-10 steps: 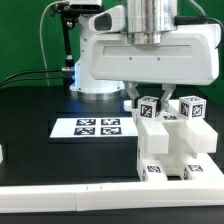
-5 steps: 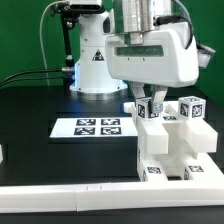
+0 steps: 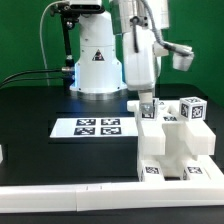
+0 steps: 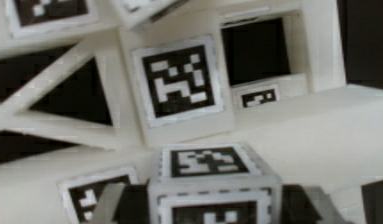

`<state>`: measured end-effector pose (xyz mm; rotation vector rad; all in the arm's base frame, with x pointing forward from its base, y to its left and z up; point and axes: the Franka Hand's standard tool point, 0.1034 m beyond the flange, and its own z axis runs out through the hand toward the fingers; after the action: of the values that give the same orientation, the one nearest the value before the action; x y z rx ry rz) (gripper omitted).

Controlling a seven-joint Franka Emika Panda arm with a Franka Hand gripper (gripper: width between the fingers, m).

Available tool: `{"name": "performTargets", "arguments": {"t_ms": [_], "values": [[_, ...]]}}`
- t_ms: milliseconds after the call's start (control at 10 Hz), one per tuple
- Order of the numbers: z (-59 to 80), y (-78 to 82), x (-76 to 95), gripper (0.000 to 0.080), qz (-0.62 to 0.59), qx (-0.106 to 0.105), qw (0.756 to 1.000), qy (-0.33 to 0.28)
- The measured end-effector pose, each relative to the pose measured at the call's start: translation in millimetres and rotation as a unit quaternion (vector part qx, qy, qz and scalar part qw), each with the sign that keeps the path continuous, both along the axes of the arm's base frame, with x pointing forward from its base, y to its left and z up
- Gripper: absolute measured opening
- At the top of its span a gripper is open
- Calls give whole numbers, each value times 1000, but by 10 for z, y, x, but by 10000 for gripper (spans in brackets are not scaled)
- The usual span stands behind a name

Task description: Assemble chair

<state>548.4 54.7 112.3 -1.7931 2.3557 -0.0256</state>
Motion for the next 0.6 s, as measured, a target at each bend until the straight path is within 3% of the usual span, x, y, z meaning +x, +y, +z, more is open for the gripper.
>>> {"name": "performTargets", "arguments": {"t_ms": [300, 600], "values": [[-2, -1, -5, 282, 0, 0, 1000, -4], [-16, 25, -13, 609, 20, -2, 1000, -4]]}}
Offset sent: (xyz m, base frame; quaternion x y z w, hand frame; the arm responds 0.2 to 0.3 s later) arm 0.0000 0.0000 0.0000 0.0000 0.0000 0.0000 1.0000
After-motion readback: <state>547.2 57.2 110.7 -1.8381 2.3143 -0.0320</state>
